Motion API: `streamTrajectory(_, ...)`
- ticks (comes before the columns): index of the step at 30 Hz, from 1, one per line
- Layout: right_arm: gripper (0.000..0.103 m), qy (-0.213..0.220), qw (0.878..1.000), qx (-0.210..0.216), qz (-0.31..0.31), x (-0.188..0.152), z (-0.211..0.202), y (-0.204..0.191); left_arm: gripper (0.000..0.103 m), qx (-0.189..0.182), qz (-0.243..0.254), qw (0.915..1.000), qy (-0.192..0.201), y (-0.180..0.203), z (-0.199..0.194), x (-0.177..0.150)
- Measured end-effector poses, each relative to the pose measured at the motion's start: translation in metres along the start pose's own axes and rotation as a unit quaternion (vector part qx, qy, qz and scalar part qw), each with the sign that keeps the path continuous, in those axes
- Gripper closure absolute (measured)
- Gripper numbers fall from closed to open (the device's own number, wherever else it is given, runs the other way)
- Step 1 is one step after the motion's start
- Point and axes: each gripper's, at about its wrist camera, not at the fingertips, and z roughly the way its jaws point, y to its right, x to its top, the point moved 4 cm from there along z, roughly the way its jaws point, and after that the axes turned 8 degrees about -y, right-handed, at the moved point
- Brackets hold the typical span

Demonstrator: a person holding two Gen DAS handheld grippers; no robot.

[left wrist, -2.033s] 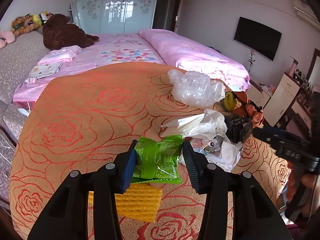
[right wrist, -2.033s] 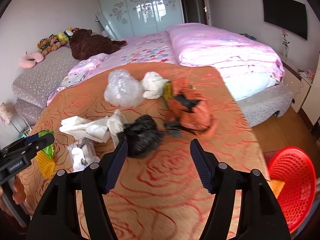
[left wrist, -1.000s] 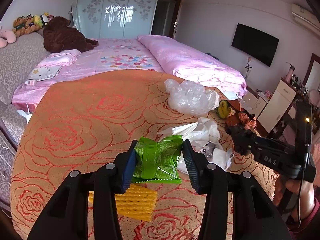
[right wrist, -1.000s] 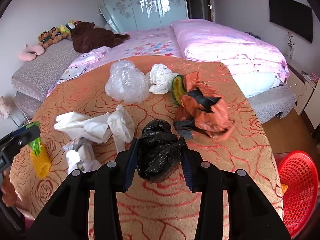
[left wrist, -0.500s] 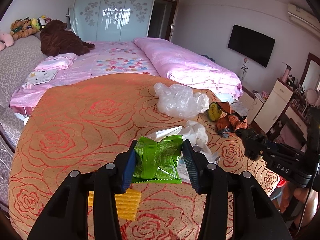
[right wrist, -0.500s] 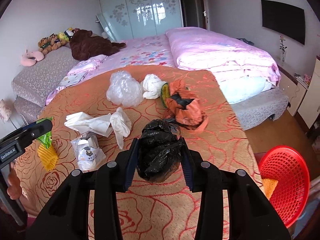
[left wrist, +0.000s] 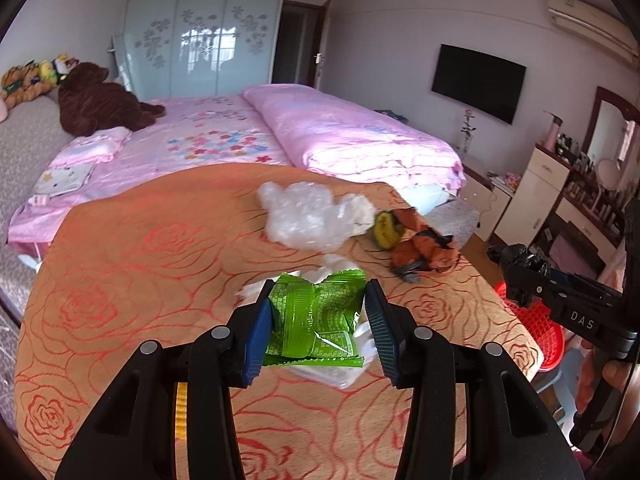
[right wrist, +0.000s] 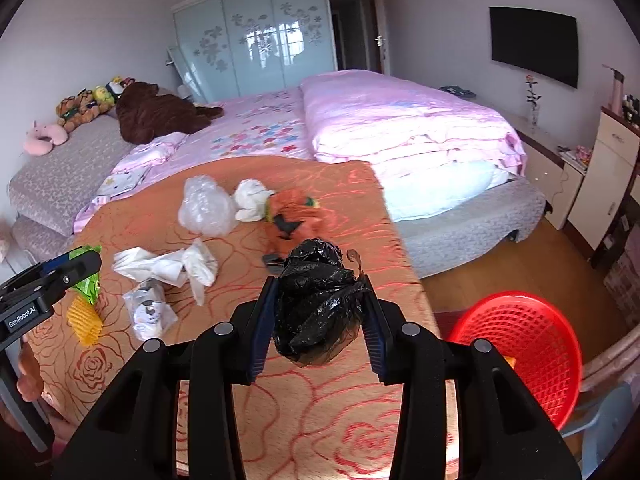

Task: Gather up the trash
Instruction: 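Carry the green packet and black bag in both tools over the red basket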

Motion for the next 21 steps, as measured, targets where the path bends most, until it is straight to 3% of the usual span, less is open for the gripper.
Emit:
streamTrajectory(10, 0.064, 0.013, 0.999, -0.035, 0.032, -0.005, -0.021, 0.045, 0.06, -0.03, 0.051, 0.9983, -0.001, 0.054, 0.01, 0.014)
streamTrajectory(21, 0.064, 0.019, 0.994, -0.077, 0.076, -0.018, -0.039, 0.096, 0.06, -0.075, 0.11, 0.9908, -0.024, 0.125, 0.036, 0.02)
